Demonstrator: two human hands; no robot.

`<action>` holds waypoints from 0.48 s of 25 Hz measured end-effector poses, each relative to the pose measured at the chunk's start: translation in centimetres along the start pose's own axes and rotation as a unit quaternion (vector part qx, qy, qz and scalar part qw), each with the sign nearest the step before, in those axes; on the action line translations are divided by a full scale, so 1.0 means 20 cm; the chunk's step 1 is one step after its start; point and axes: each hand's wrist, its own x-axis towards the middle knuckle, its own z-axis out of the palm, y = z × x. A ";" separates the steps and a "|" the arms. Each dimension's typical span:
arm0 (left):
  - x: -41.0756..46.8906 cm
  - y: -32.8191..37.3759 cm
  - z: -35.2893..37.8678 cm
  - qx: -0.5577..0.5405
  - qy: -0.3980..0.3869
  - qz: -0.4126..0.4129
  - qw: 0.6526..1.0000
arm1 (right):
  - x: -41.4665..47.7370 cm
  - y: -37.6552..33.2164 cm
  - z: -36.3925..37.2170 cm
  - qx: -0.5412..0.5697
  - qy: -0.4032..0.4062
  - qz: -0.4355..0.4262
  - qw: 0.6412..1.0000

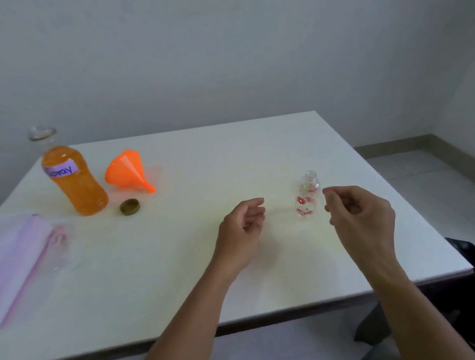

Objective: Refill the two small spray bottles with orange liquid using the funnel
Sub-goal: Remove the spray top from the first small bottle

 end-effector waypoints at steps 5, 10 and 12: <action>-0.21 0.02 -0.54 0.140 0.223 0.011 0.965 | -0.28 -0.12 0.29 0.003 -0.153 -0.081 0.985; -0.38 -0.12 -0.98 0.335 0.384 0.004 0.860 | -0.45 -0.18 0.67 -0.038 -0.318 -0.164 0.933; -0.38 -0.18 -1.05 0.380 0.390 -0.013 0.839 | -0.46 -0.18 0.77 -0.078 -0.334 -0.178 0.922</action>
